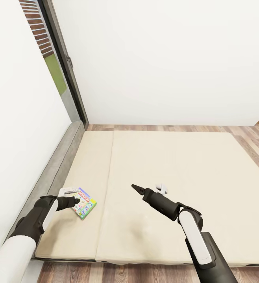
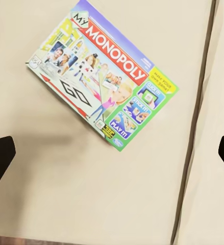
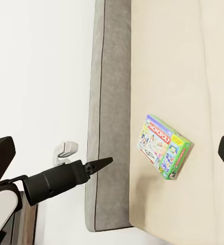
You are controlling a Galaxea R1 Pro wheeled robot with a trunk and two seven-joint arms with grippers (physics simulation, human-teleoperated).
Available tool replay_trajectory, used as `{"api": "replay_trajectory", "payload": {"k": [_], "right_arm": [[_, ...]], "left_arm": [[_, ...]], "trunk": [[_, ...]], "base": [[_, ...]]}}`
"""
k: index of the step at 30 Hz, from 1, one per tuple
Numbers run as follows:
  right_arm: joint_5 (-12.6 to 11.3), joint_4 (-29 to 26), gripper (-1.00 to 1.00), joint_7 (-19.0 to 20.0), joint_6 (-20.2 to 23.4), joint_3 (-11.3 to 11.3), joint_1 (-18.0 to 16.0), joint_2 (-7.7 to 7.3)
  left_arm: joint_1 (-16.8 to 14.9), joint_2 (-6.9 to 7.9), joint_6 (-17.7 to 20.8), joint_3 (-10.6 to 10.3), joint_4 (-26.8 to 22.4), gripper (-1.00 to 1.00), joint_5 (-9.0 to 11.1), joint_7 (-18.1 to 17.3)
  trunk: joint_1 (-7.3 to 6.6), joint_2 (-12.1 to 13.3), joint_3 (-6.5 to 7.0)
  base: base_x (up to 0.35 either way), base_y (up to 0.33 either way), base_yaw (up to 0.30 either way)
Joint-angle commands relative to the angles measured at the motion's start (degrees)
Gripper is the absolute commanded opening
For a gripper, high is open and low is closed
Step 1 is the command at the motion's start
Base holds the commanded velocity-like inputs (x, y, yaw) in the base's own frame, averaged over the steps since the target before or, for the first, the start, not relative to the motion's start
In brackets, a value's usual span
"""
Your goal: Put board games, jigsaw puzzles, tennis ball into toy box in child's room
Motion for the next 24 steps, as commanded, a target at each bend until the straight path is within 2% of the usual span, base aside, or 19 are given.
{"api": "replay_trajectory", "payload": {"k": [1, 13, 24], "right_arm": [[0.16, -0.02, 1.00, 0.20, 0.26, -0.07, -0.04, 0.03], [0.16, 0.06, 1.00, 0.20, 0.27, -0.07, -0.02, 0.07], [0.17, 0.12, 1.00, 0.20, 0.27, -0.07, -0.02, 0.09]], "left_arm": [[-0.04, 0.01, 0.35, 0.09, -0.06, 1.00, 0.45, 0.02], [-0.03, -0.03, 0.28, -0.07, -0.06, 1.00, 0.45, 0.03], [-0.02, -0.05, 0.23, -0.18, -0.06, 1.00, 0.41, 0.02]], "trunk": [[0.03, -0.10, -0.09], [0.03, -0.10, -0.09], [0.03, -0.10, -0.09]], "base": [[0.000, 0.000, 0.000], [0.000, 0.005, 0.000], [0.015, 0.107, 0.000]]}}
